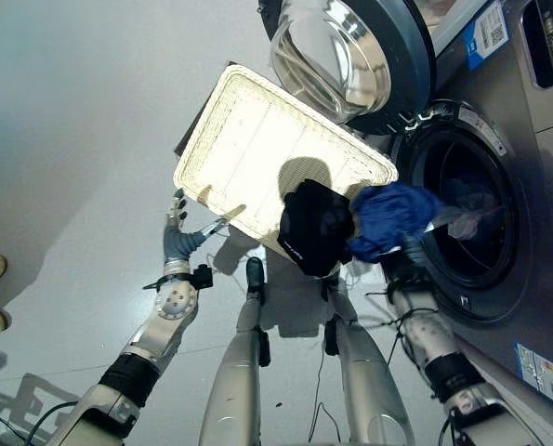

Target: Put the clothes into the washing machine.

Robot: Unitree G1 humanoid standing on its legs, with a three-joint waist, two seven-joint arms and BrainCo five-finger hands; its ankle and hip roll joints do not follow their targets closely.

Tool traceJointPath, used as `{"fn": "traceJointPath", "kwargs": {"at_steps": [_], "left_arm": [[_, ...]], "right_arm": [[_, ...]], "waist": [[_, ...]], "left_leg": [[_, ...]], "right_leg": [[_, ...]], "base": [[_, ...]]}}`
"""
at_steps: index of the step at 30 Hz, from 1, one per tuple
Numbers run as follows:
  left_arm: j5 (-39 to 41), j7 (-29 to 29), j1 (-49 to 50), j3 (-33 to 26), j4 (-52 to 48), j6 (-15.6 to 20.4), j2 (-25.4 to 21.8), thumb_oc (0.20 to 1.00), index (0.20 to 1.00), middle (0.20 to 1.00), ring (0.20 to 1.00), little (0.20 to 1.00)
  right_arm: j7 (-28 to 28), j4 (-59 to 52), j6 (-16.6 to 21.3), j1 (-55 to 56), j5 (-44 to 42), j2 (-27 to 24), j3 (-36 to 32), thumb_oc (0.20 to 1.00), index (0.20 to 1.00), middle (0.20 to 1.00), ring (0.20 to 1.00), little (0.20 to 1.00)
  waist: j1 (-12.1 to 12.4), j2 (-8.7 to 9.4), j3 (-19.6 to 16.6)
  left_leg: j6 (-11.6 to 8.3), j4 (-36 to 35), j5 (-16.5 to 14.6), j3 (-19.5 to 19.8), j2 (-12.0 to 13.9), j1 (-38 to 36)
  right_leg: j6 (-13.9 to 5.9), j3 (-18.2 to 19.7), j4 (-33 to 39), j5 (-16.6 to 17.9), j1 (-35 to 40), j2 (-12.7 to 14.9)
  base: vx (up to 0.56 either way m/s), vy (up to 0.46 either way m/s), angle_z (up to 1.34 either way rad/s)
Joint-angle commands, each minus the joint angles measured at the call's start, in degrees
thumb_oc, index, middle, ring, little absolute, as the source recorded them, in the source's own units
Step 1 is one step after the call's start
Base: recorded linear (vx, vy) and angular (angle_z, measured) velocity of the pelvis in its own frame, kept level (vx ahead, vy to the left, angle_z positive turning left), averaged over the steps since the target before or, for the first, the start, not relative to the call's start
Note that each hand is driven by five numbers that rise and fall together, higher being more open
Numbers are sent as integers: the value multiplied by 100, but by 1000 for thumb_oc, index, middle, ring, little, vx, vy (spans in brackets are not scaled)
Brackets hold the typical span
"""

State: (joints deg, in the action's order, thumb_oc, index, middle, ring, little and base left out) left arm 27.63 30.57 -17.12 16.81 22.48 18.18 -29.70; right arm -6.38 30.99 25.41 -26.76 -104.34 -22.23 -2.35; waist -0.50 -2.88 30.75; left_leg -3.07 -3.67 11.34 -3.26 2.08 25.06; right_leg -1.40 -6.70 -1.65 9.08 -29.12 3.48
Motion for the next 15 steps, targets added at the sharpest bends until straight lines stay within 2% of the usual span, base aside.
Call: {"fn": "traceJointPath", "kwargs": {"at_steps": [1, 2, 3, 4, 5, 7, 8, 9, 10, 11, 12, 13, 14, 15], "left_arm": [[298, -265, 62, -151, -6, 228, -52, 1000, 1000, 1000, 1000, 1000], [351, -326, 86, -176, 79, 236, -46, 1000, 1000, 1000, 1000, 1000], [398, -410, 126, -228, 213, 265, -64, 1000, 1000, 1000, 1000, 1000], [398, -410, 126, -228, 213, 265, -64, 1000, 1000, 1000, 1000, 1000], [466, -528, 206, -260, 367, 359, -90, 1000, 1000, 1000, 1000, 1000], [503, -595, 226, -262, 454, 413, -96, 1000, 1000, 1000, 1000, 1000], [573, -646, 328, -210, 421, 479, -199, 1000, 1000, 1000, 1000, 1000], [567, -635, 344, -165, 380, 462, -252, 1000, 1000, 1000, 1000, 1000], [552, -626, 338, -131, 313, 413, -324, 1000, 1000, 1000, 1000, 1000], [552, -622, 327, -116, 288, 389, -338, 1000, 1000, 1000, 1000, 1000], [566, -591, 290, -66, 174, 238, -392, 1000, 1000, 1000, 1000, 1000], [575, -584, 277, -49, 143, 191, -412, 1000, 1000, 1000, 1000, 1000], [625, -595, 246, -10, 122, 131, -447, 1000, 1000, 1000, 1000, 1000], [636, -584, 227, 23, 122, 113, -438, 1000, 1000, 1000, 1000, 1000]], "right_arm": [[-443, -133, 741, -248, -1, -589, -450, 200, 200, 200, 200, 200], [-649, 85, 854, -419, 114, -760, -686, 200, 200, 200, 200, 200], [-970, 558, 1048, -654, 325, -1168, -1002, 200, 200, 200, 200, 200], [-970, 558, 1048, -654, 325, -1168, -1002, 200, 200, 200, 200, 200], [-1581, 1152, 1444, -899, 451, -1725, -1352, 200, 200, 200, 200, 200], [-1960, 1554, 2079, -1067, 389, -2139, -1579, 200, 200, 200, 200, 200], [-2020, 1884, 3160, -1019, -180, -2602, -2025, 200, 200, 200, 200, 200], [-2084, 2014, 3590, -930, -411, -2731, -2216, 200, 200, 200, 200, 200], [-2227, 2113, 3866, -812, -627, -2881, -2412, 564, 564, 564, 564, 564], [-2234, 2147, 3896, -783, -695, -2918, -2457, 721, 721, 721, 721, 721], [-2231, 2300, 3795, -714, -866, -3044, -2582, 1000, 1000, 1000, 1000, 1000], [-2267, 2365, 3682, -688, -866, -3083, -2605, 1000, 1000, 1000, 1000, 1000], [-2306, 2518, 3163, -625, -866, -3126, -2608, 1000, 1000, 1000, 1000, 1000], [-2293, 2557, 2814, -622, -866, -3094, -2576, 1000, 1000, 1000, 1000, 1000]], "waist": [[-59, -162, -96], [-44, -172, -96], [-17, -183, -96], [-17, -183, -96], [11, -173, -96], [33, -176, -96], [39, -165, -96], [32, -161, -96], [16, -160, -96], [20, -164, -96], [10, -171, -96], [13, -175, -96], [22, -183, -96], [35, -188, -96]], "left_leg": [[100, 287, -559, -147, -511, 98], [98, 304, -577, -133, -513, 107], [95, 344, -601, -116, -515, 136], [95, 344, -601, -116, -515, 136], [83, 375, -652, -92, -512, 122], [74, 390, -664, -80, -500, 158], [64, 409, -673, -56, -487, 221], [60, 424, -673, -42, -487, 254], [62, 455, -617, -37, -490, 353], [62, 467, -614, -33, -492, 373], [66, 500, -612, -22, -497, 425], [68, 511, -612, -16, -500, 443], [74, 536, -614, 2, -510, 478], [76, 546, -611, 11, -516, 497]], "right_leg": [[-322, -40, -451, -488, -61, -154], [-319, -44, -474, -509, -67, -159], [-309, -57, -513, -538, -87, -170], [-309, -57, -513, -538, -87, -170], [-305, -70, -553, -603, -58, -183], [-305, -84, -573, -616, -75, -187], [-304, -115, -613, -630, -119, -189], [-305, -123, -639, -633, -150, -197], [-294, -125, -661, -576, -243, -210], [-293, -127, -670, -573, -260, -210], [-290, -127, -693, -578, -300, -209], [-289, -131, -704, -582, -315, -207], [-291, -140, -725, -587, -345, -200], [-294, -150, -731, -585, -358, -191]], "base": [[0, 0, 0], [0, 0, 0], [0, 0, 0], [35, -22, 2], [0, 0, 0], [36, -34, 3], [59, -69, 8], [14, -97, 9], [-9, -64, 8], [-4, -53, 9], [13, -24, 9], [17, -31, 10], [8, -22, 13], [9, -22, 15]]}}
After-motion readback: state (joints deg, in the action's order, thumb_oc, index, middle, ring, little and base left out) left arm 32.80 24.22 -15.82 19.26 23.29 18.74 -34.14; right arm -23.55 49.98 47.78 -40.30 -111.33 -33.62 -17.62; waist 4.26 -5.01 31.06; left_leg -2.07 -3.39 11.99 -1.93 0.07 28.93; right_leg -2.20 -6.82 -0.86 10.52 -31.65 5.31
